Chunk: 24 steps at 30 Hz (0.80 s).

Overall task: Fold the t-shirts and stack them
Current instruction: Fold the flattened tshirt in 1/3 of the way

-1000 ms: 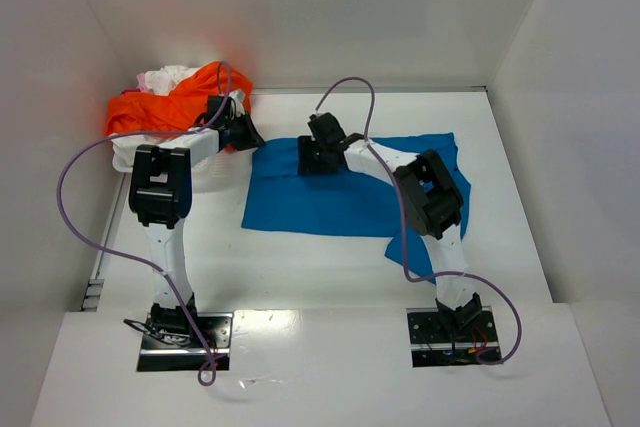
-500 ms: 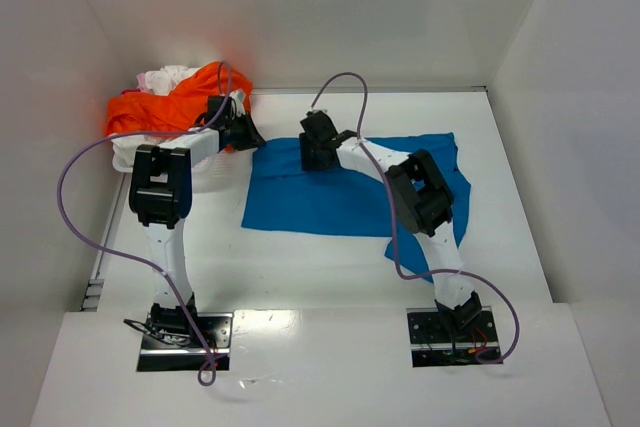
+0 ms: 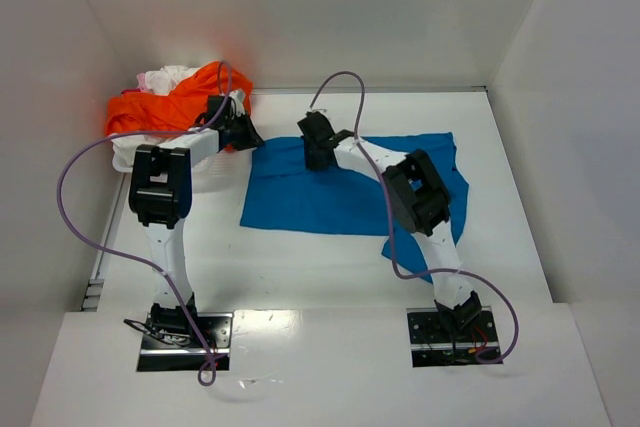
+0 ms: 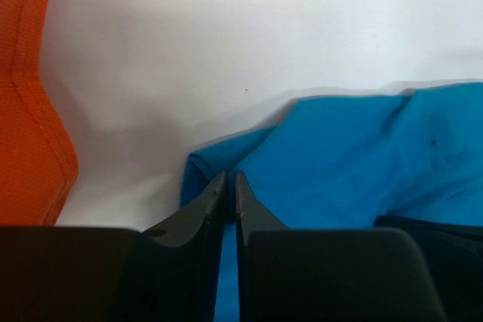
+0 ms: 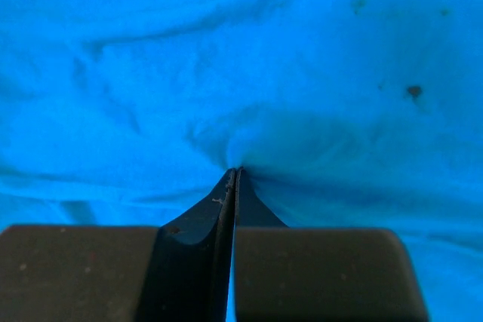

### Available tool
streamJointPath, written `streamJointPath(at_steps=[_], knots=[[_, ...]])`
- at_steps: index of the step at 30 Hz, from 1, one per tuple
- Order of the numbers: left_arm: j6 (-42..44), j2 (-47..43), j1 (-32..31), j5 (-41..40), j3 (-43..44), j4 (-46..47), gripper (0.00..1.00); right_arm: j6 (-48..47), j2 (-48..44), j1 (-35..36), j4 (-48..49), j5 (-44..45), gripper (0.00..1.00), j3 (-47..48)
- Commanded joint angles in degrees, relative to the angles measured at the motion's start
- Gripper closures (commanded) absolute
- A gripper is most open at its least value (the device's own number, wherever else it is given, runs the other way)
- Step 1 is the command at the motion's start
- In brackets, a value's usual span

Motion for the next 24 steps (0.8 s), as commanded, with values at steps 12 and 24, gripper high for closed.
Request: streamJointPath(at_steps=[12, 24], knots=[[1.05, -2.59, 1.18, -1.59, 2.84, 2.11, 1.0, 1.89, -9.62, 1.02, -1.14, -1.51, 1.0, -11.99], [1.58, -5.83, 1.18, -2.82, 1.17, 0.71, 0.46, 3.03, -11.99, 1.54, -0.61, -0.46, 1.0, -15.43]])
